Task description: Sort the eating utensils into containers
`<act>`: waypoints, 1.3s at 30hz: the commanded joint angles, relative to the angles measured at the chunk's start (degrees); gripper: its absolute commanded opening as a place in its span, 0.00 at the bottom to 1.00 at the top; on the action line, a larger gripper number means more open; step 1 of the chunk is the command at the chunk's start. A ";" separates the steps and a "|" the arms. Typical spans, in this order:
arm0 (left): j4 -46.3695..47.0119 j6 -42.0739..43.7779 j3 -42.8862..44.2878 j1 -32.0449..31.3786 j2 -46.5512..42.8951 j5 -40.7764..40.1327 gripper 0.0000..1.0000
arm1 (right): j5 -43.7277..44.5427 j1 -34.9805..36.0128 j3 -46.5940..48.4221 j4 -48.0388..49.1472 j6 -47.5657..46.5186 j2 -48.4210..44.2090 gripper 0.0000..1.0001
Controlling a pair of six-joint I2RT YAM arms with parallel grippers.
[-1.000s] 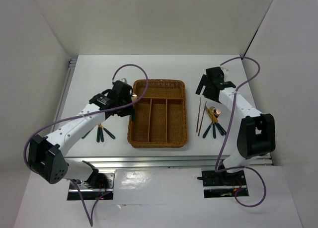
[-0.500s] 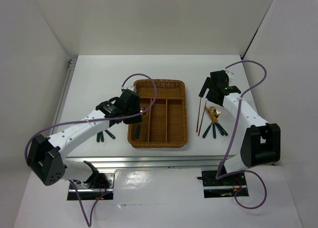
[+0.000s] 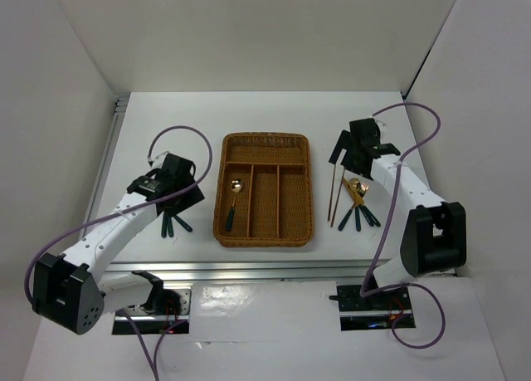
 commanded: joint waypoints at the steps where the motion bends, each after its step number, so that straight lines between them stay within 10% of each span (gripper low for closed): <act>1: -1.01 -3.34 -2.43 3.09 0.25 -0.43 0.74 | -0.88 0.14 0.40 2.45 -0.54 1.46 1.00; 13: -3.12 -16.09 -5.25 5.30 11.06 -5.43 0.68 | -1.41 0.14 -0.21 4.12 -1.07 3.32 1.00; 39: 4.96 -11.70 -6.57 12.24 18.19 -2.72 0.58 | -0.89 0.14 0.32 3.59 -0.54 4.37 1.00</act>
